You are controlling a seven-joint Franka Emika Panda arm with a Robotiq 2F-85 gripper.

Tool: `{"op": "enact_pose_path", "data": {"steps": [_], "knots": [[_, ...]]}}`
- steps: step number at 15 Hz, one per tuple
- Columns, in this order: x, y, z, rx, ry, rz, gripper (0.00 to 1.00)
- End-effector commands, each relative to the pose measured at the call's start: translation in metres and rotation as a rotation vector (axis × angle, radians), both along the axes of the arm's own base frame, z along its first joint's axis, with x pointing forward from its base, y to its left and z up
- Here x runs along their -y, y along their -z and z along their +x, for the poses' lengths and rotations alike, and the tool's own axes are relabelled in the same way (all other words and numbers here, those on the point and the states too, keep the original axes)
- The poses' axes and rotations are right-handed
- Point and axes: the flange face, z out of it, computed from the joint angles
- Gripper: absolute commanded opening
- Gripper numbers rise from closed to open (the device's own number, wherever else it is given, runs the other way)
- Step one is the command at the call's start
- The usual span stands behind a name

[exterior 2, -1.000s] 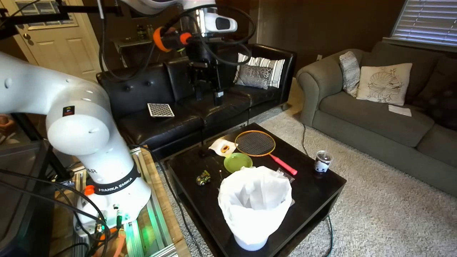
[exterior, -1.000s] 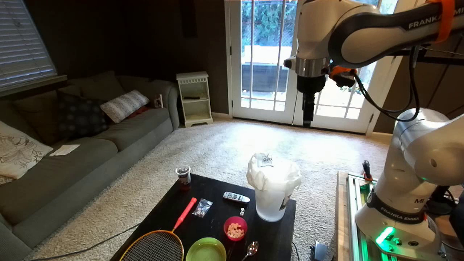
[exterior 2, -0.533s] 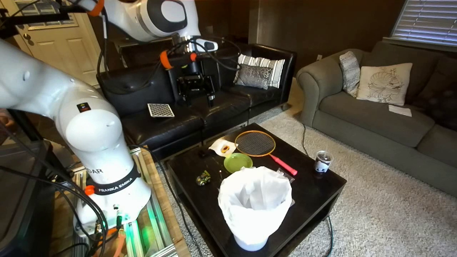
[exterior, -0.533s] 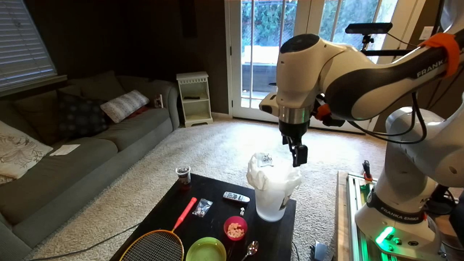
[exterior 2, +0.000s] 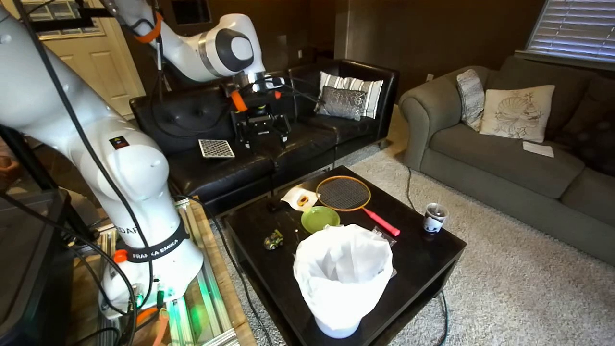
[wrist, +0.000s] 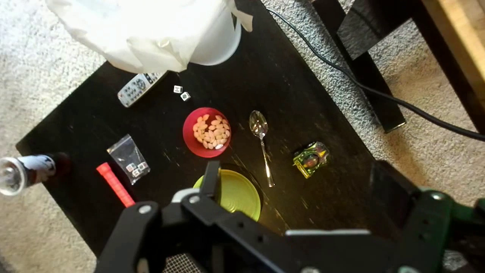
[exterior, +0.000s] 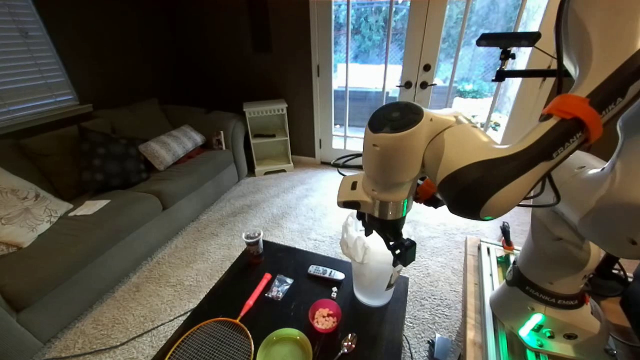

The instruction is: Rotate the toy car.

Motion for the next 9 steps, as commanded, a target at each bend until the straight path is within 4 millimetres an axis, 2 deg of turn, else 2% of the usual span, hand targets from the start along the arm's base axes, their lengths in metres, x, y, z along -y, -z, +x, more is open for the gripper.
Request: {"op": "enact_pose_path", "data": {"steps": [1,7,9], "knots": [[-0.001,0.002,0.002,-0.008,-0.031,-0.003,1.0],[-0.002,0.003,0.005,-0.016,-0.066,-0.006,1.0],[-0.016,0.012,0.002,-0.031,-0.182,-0.018,1.0]]}}
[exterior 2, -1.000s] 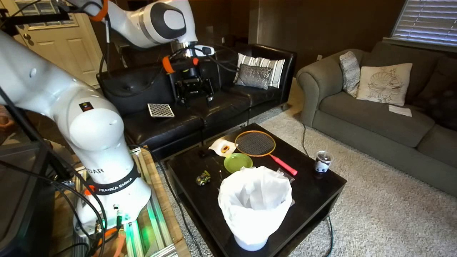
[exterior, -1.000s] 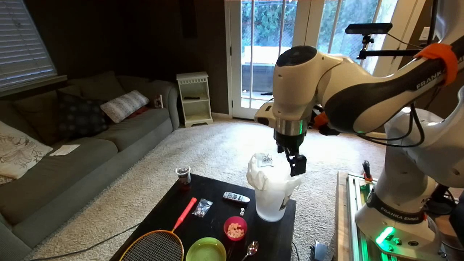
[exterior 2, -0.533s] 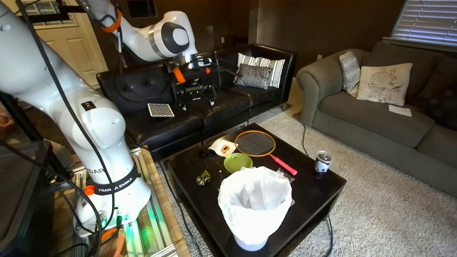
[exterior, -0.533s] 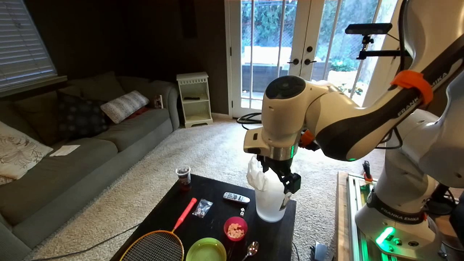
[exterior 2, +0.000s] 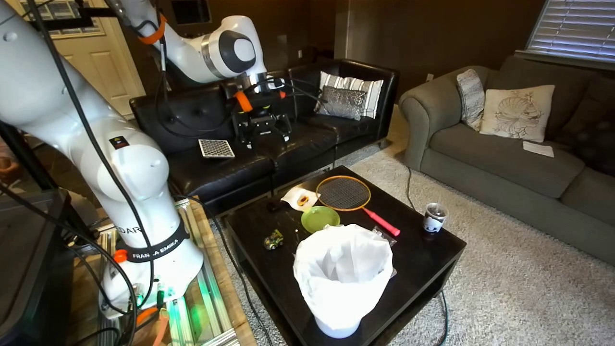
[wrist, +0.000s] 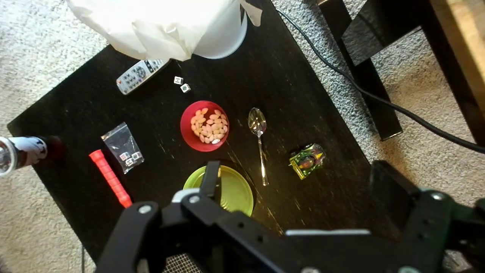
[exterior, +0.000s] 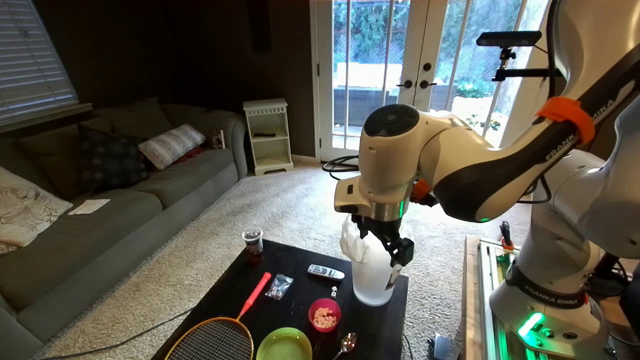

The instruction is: Rotate the toy car.

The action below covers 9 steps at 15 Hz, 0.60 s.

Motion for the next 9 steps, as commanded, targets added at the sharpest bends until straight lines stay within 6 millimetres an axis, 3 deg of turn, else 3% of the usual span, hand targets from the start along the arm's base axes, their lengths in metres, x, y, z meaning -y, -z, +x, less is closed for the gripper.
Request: {"op": "enact_pose_path", "data": {"steps": [1,4,9], "knots": [[-0.024,0.019,-0.004,-0.035,-0.174,-0.003,1.0],[-0.061,0.043,-0.011,-0.052,-0.325,0.021,1.0],[-0.115,0.109,-0.024,-0.126,-0.575,0.044,1.0]]}}
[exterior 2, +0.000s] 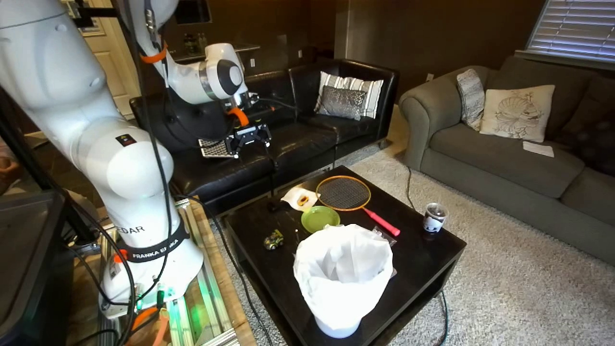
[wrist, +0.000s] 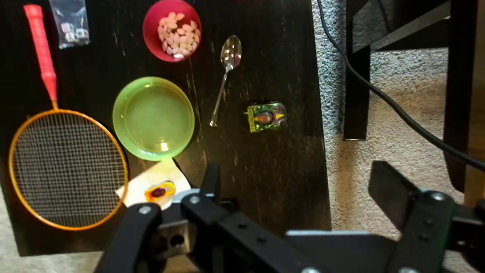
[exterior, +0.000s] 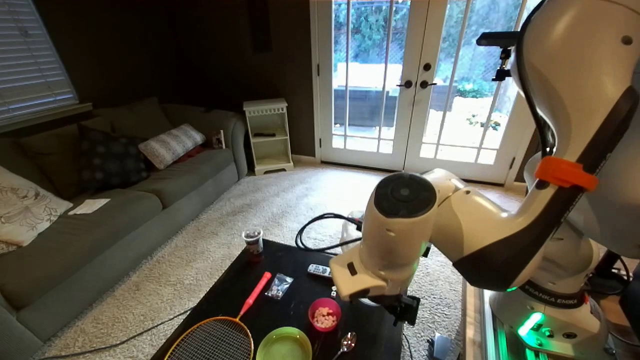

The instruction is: Rotate the toy car.

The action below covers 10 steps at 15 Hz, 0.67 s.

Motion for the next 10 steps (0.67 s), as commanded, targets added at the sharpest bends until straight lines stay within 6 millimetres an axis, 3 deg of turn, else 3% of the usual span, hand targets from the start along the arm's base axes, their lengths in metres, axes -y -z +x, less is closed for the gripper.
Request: {"op": "enact_pose_path", "data": {"steps": [1,7,8,9,10], "knots": [[-0.031,0.053,0.006,-0.075,-0.184,-0.024,1.0],[-0.044,0.131,0.038,-0.169,-0.405,-0.11,1.0],[-0.044,0.136,0.044,-0.183,-0.416,-0.126,1.0],[-0.037,0.117,0.027,-0.161,-0.367,-0.104,1.0],[-0.039,0.126,0.033,-0.176,-0.378,-0.106,1.0]]}}
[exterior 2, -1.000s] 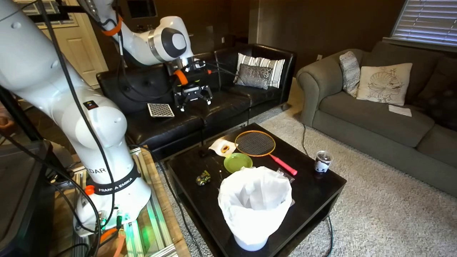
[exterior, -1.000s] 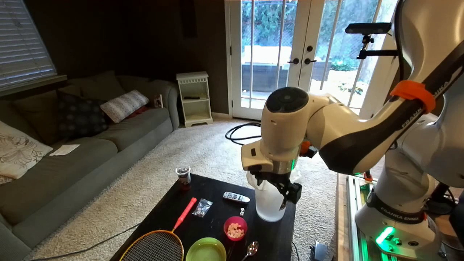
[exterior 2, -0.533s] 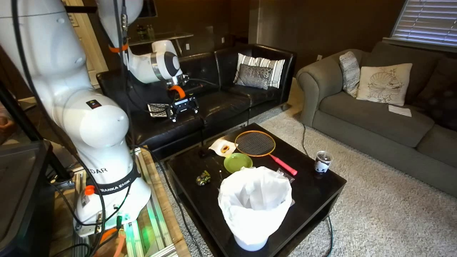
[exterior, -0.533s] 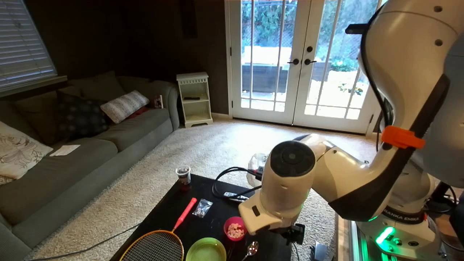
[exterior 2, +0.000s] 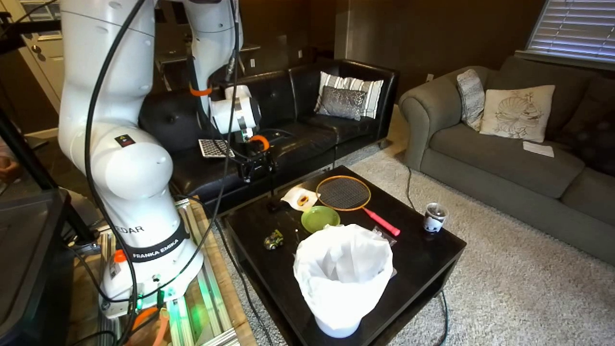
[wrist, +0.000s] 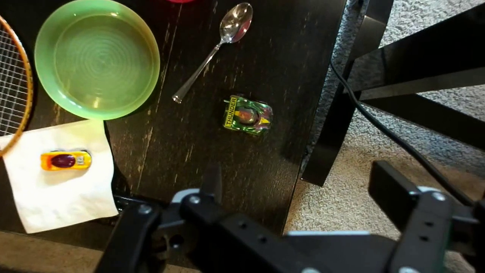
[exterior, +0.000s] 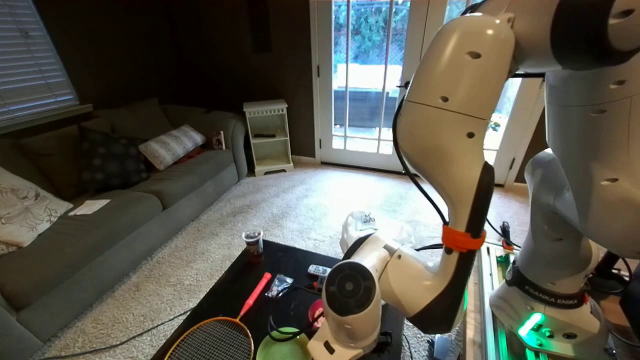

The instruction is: Rotate the toy car.

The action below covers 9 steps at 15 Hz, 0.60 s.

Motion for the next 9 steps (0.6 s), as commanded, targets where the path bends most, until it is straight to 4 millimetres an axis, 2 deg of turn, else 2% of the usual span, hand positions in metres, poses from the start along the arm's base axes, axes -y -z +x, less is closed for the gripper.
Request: {"op": "enact_pose_path", "data": {"steps": [1,5,9], "knots": [[-0.002,0.005,0.005,-0.009,-0.003,0.0,1.0],[-0.004,0.01,0.009,-0.015,-0.009,0.0,1.0],[-0.007,0.048,0.002,-0.043,-0.121,0.077,1.0]]}}
